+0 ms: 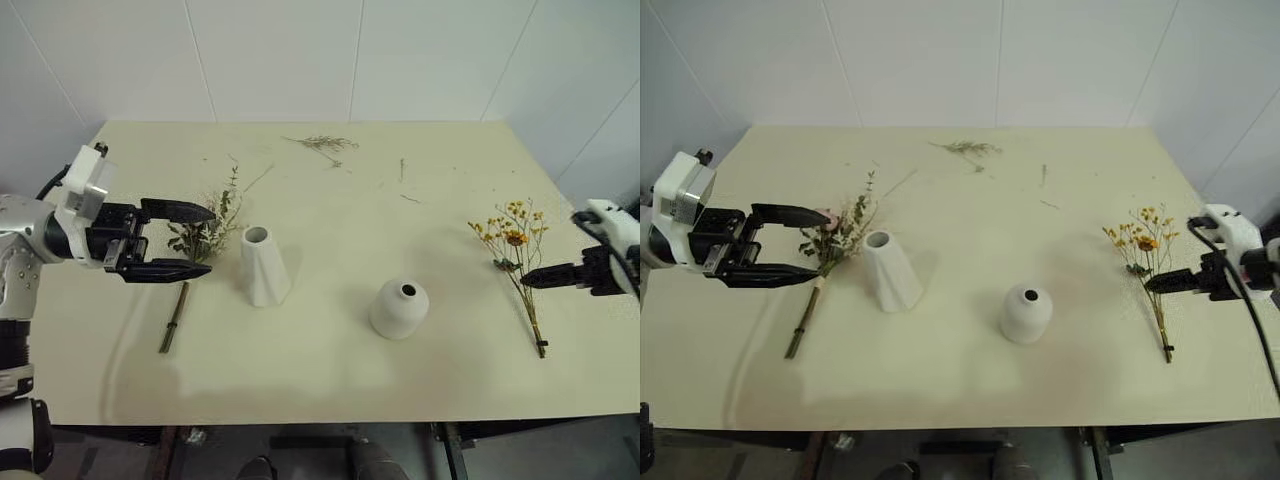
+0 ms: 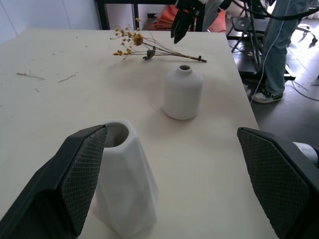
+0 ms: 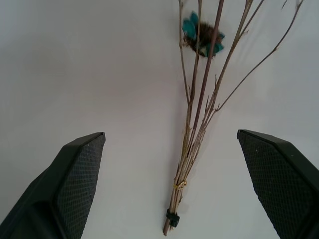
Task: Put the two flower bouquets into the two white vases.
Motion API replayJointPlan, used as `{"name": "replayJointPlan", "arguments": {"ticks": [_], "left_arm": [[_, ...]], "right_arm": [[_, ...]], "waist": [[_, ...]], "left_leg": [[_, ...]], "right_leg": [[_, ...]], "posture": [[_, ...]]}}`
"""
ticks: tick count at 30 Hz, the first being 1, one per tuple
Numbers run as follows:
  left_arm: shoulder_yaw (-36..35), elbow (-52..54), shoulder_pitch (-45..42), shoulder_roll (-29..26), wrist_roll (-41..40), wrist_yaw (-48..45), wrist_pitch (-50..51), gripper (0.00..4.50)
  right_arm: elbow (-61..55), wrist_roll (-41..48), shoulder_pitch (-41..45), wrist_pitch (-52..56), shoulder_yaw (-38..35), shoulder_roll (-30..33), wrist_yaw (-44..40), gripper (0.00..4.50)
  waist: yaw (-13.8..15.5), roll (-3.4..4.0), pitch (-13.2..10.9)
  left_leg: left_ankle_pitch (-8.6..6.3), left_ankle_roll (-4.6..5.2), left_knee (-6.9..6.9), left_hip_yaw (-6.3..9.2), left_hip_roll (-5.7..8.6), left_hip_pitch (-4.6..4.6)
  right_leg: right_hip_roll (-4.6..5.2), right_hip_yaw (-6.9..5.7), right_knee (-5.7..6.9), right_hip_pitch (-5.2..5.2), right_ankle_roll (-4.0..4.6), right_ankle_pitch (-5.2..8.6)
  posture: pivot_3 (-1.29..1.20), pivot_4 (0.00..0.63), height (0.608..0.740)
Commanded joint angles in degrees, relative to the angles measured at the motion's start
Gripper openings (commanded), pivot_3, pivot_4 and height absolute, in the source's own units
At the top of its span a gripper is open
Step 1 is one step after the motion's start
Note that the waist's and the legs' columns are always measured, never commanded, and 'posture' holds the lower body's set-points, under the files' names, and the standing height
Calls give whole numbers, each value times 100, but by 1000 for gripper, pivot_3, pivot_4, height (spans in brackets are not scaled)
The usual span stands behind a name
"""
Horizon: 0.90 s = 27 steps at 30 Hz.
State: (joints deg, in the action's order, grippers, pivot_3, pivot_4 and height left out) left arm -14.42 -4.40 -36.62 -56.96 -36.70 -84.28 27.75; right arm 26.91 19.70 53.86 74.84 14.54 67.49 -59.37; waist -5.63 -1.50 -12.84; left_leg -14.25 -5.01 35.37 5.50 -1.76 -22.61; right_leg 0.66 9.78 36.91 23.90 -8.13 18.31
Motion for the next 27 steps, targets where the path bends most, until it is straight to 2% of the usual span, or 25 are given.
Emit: {"name": "replayJointPlan", "arguments": {"ticks": [1,4,13,17,27], "left_arm": [[-430,458,226,-117,-264,198,126,4463],[-618,668,465,-117,-341,349,164,4463],[-834,951,648,-142,-485,574,182,4463],[-822,929,566,-123,-534,584,157,4500],[-554,636,212,-1,-539,501,179,4500]], "right_arm": [[548,-493,339,-373,387,-52,-204,4500],[1000,-771,509,-646,583,-316,-247,4500],[1783,-1349,730,-1071,738,-685,-487,4500],[1896,-1471,652,-1056,744,-717,-658,3566],[1393,-1423,448,-671,612,-717,-861,154]], "waist": [[5,1,0],[32,1,0],[52,1,0],[49,1,0],[16,1,0]], "left_leg": [[-1,1,-1,0,0,-15],[4,-7,13,3,0,-74],[2,-4,59,3,4,-66],[2,-3,70,3,5,-66],[3,-4,70,5,5,-65]], "right_leg": [[0,-1,6,17,2,4],[0,-4,39,84,7,6],[-4,-4,61,62,1,3],[-4,-4,62,57,-5,-1],[-5,-4,71,58,-5,-2]], "posture": [[0,150,740],[0,150,740],[0,150,740],[0,150,740],[0,150,740]]}}
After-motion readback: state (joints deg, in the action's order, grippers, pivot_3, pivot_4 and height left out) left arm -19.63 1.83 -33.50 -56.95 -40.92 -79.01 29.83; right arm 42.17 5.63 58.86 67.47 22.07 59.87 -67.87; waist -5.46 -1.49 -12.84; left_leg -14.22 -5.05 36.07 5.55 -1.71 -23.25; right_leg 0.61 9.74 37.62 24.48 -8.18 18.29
